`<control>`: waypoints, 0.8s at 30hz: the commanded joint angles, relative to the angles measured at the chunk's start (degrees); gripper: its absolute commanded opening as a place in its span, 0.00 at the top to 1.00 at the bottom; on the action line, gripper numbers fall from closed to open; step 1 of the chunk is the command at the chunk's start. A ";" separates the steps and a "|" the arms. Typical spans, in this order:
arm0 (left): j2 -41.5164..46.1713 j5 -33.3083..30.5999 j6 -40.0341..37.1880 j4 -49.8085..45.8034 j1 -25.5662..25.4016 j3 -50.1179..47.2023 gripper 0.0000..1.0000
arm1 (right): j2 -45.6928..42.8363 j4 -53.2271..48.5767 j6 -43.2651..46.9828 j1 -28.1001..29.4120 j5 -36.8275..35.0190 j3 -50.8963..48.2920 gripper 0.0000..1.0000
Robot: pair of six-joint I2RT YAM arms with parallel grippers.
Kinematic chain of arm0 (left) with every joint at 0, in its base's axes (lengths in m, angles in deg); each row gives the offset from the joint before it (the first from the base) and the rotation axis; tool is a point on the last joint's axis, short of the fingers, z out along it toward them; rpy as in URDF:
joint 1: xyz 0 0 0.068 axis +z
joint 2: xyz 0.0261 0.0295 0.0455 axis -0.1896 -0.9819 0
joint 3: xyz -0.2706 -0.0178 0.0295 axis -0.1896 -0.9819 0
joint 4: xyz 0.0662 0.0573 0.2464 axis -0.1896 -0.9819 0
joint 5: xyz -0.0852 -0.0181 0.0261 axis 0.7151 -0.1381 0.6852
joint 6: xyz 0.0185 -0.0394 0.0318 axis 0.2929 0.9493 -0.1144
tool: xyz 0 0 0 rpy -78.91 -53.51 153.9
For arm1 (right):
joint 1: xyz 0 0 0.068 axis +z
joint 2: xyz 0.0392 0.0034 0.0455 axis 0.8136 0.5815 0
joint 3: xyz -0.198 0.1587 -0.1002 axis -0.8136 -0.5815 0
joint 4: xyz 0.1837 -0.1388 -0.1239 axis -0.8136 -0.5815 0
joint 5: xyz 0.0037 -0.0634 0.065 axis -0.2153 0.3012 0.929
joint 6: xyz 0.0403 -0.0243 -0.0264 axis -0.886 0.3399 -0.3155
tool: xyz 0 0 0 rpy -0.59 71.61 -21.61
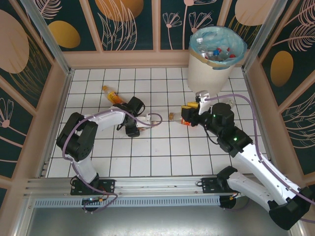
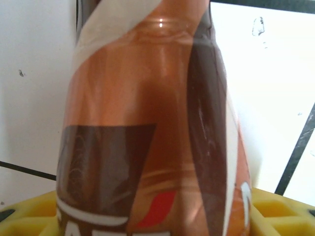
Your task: Put the plastic bottles in the bin
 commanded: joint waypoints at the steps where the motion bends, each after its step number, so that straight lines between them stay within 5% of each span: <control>1: 3.51 0.41 0.58 -1.08 0.32 0.57 0.42 | -1.08 0.26 -1.08 0.50 0.26 -0.47 0.62; 9: 19.46 9.33 8.77 6.55 0.41 -0.90 0.43 | -1.43 0.68 -4.92 0.58 3.89 1.75 0.61; 18: 40.86 20.92 25.35 38.44 0.39 -19.05 0.41 | 0.37 12.31 -8.80 1.42 9.78 5.62 0.63; 24: 43.95 23.36 30.62 46.24 0.39 -20.63 0.44 | 0.54 21.05 -8.68 3.61 12.68 6.29 0.66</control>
